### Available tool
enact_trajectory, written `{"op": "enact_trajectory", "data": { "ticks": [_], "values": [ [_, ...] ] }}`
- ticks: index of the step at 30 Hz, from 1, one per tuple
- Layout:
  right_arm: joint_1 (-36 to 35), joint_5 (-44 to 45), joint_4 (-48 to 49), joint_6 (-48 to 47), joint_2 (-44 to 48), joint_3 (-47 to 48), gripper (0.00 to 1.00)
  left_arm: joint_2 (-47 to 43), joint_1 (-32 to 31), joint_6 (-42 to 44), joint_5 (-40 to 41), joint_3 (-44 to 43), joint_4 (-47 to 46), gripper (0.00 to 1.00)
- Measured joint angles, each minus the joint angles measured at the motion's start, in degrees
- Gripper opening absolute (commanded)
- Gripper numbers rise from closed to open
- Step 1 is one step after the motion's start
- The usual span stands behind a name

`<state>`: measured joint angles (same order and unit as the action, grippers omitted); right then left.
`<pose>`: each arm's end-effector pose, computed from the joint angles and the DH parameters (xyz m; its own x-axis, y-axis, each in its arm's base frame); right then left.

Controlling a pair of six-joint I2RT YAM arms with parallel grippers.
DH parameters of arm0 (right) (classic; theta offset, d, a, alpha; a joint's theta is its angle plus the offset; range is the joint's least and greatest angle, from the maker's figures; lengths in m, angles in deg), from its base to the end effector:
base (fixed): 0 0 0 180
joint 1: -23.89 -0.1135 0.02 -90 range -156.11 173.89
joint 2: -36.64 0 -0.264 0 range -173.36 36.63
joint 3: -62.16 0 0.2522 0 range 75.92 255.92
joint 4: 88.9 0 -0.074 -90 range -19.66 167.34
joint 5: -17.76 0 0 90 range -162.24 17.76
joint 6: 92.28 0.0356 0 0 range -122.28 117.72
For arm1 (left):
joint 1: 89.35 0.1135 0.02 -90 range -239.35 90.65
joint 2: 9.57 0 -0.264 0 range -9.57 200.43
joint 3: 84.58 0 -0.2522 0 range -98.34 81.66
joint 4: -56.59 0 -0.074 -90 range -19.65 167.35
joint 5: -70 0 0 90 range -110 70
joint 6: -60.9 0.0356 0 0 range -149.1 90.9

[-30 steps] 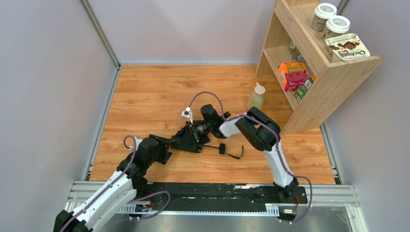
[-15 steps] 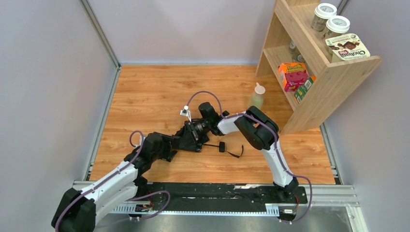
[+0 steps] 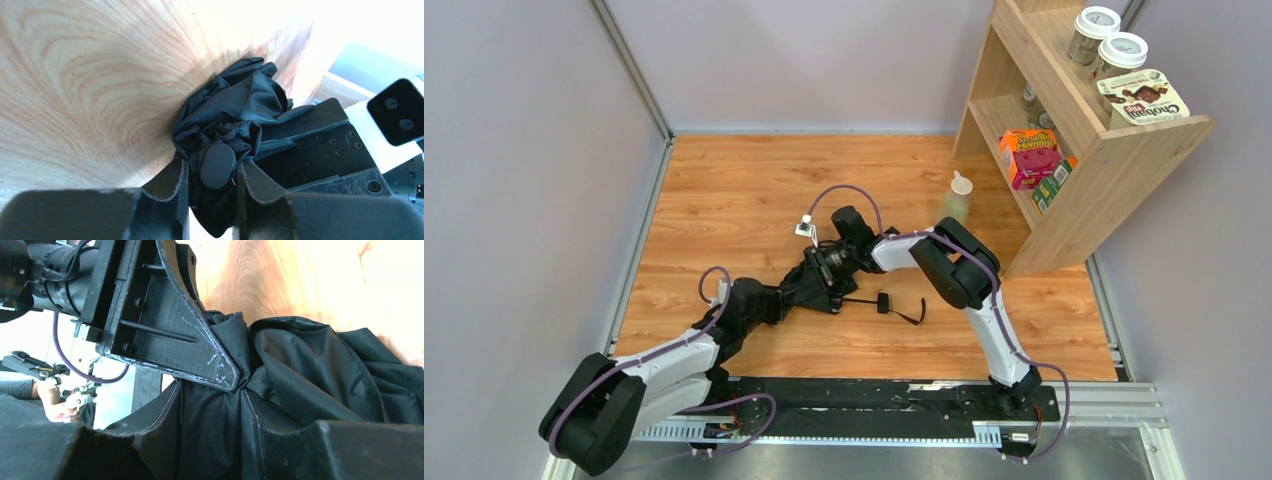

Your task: Put away the umbrella

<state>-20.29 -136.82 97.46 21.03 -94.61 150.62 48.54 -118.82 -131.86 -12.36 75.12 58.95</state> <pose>0.3010 0.3374 0.0876 -0.7157 -0.4587 -0.5267 -0.5848 -0.0186 0.8109 0.1445 -0.0762 0.1125 -0.2653 -0.9604 0.0851 -0.6359 0.1079 -0.7642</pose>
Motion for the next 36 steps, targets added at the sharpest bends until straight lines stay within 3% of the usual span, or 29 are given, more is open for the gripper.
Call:
{"op": "enact_trajectory", "data": {
  "ticks": [2,4,7,13,17,20,23,30,36],
  "values": [
    [-0.11,0.72,-2.62,-0.9,0.55,0.85,0.09,-1.18,-0.02,0.0,0.22,0.26,0.46,0.0],
    [-0.55,1.64,-6.23,-2.16,1.22,2.21,0.22,-3.26,-0.02,0.42,0.33,0.37,2.45,0.0],
    [-1.18,4.07,-12.68,-4.07,2.47,3.78,0.5,-6.1,-0.04,1.46,0.31,0.76,5.7,0.0],
    [-2.71,14.75,-28.3,-7.54,9.73,4.57,0.86,-8.83,-0.22,2.95,-1.31,0.59,9.44,0.0],
    [-2.91,26.56,-35.93,-11.96,19.8,0.81,0.92,-9.01,-0.09,3.08,-1.25,-1.09,13.05,0.0],
    [-4.7,38.75,-35.32,-16.61,30.12,-6.71,0.95,-8.11,-0.07,2.97,-1.55,-2.97,16.02,0.0],
    [-10.93,50.56,-32.79,-21.44,35.95,-12.37,0.95,-4.98,0.11,2.97,-2.38,-5.55,18.18,0.0],
    [-26.23,74.36,-21.18,-32.41,33.29,-18.25,0.87,4.07,0.37,3.02,-6.43,-10.49,18.36,0.0],
    [-28.0,87.65,-14.86,-37.88,23.98,-15.54,0.66,4.44,0.39,2.97,-6.88,-11.15,19.08,0.0]
  ]
}}
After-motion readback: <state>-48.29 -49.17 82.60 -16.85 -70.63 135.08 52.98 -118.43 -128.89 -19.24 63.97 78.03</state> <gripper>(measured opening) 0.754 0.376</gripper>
